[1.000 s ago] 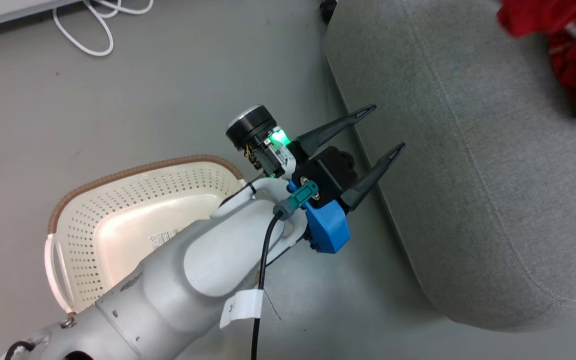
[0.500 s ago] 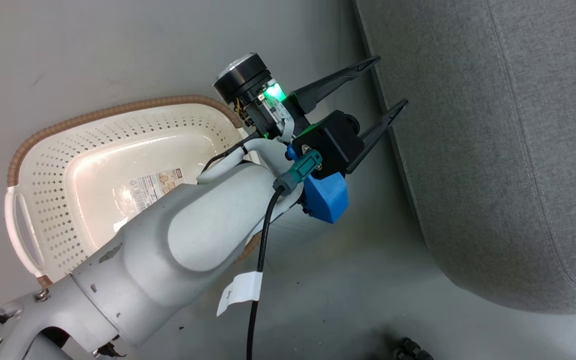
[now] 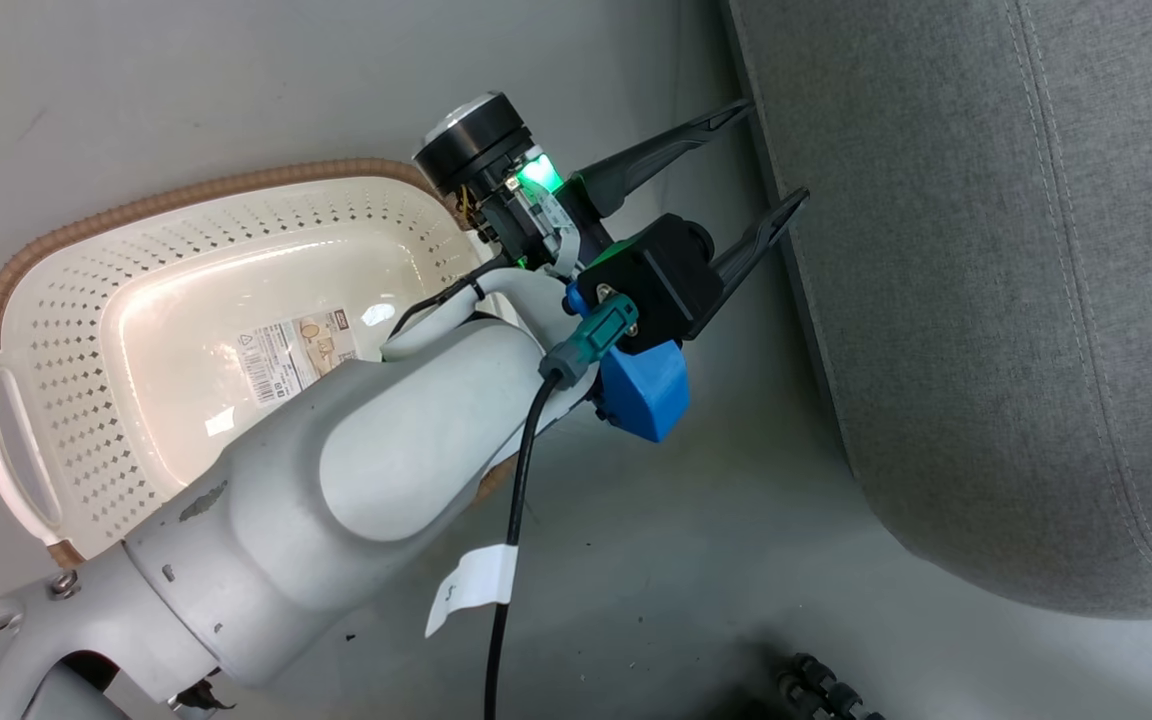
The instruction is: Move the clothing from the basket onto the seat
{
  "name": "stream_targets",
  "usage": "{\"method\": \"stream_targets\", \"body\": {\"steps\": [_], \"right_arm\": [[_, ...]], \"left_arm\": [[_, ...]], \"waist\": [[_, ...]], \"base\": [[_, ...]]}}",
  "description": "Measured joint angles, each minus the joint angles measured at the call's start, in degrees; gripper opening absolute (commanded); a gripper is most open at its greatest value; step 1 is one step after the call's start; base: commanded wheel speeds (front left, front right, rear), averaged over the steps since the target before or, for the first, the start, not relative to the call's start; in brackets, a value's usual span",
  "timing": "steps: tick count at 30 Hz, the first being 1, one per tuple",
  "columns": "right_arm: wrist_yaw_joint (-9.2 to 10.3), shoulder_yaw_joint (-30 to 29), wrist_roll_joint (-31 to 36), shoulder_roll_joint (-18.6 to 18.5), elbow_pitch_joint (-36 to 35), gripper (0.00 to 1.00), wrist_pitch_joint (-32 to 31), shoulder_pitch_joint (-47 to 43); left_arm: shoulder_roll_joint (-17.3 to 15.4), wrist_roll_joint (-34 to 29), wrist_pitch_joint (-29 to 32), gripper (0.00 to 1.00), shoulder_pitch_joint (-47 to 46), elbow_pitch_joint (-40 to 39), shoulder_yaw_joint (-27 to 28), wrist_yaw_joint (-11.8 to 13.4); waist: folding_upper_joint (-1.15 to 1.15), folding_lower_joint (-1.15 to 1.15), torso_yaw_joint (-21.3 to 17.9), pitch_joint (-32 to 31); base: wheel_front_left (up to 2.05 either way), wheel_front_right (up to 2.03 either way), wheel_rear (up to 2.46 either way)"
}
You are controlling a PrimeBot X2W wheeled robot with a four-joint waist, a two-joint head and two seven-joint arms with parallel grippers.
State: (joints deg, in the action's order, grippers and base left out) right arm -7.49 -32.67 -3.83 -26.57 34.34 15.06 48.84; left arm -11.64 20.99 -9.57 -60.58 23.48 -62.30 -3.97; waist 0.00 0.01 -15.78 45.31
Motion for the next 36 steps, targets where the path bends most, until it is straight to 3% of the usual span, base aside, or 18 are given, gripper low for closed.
{"method": "stream_targets", "body": {"steps": [8,9,10,11,12,20,24,29,36], "right_arm": [[0.0,-0.43,0.91,0.96,5.25,0.0,-0.01,-0.29],[0.0,-0.49,0.79,0.94,5.56,0.06,-0.01,-0.38],[0.0,-0.65,0.59,0.82,5.6,0.31,-0.01,-0.46],[0.0,-0.91,0.32,0.62,5.6,0.91,0.0,-0.57],[0.0,-1.14,-0.16,0.42,5.73,1.0,0.0,-0.81],[0.0,-1.22,-3.44,-2.0,4.24,1.0,-0.01,-8.94],[0.0,0.15,-3.72,-1.78,-2.96,1.0,-0.01,-13.8],[0.0,5.19,-3.79,-0.3,-10.83,1.0,-0.01,-17.01],[0.0,16.18,-2.58,4.59,-20.39,1.0,-0.01,-23.21]], "left_arm": [[-0.62,0.19,0.24,1.0,-0.01,-0.53,-0.33,0.43],[-0.64,0.21,0.23,1.0,-0.01,-0.49,-0.37,0.47],[-0.63,0.32,0.22,1.0,0.0,-0.46,-0.41,0.48],[-0.6,0.56,0.14,1.0,0.0,-0.41,-0.41,0.51],[-0.6,0.64,-0.12,1.0,0.02,-0.32,-0.43,0.65],[0.81,2.03,-2.75,1.0,2.24,1.29,-0.58,1.1],[1.23,3.32,-4.44,1.0,4.63,2.25,0.57,1.93],[1.48,4.33,-5.26,1.0,7.54,2.34,2.96,3.16],[1.08,3.08,-5.42,1.0,15.85,-3.56,12.58,6.49]], "waist": [[0.0,0.0,0.14,0.43],[0.0,0.0,0.14,0.3],[0.0,0.0,0.12,0.12],[0.0,0.0,0.09,-0.1],[0.0,0.0,0.04,-0.38],[0.0,-0.01,-0.03,-5.54],[0.0,-0.01,0.15,-9.73],[0.01,-0.01,0.72,-14.27],[0.0,-0.01,3.84,-21.32]], "base": [[0.0,0.0,0.0],[0.0,0.0,0.0],[0.0,0.0,0.0],[0.0,0.0,0.0],[0.0,0.0,0.0],[0.0,0.0,0.0],[0.0,0.0,0.0],[0.0,0.0,0.0],[0.0,0.0,0.0]]}}
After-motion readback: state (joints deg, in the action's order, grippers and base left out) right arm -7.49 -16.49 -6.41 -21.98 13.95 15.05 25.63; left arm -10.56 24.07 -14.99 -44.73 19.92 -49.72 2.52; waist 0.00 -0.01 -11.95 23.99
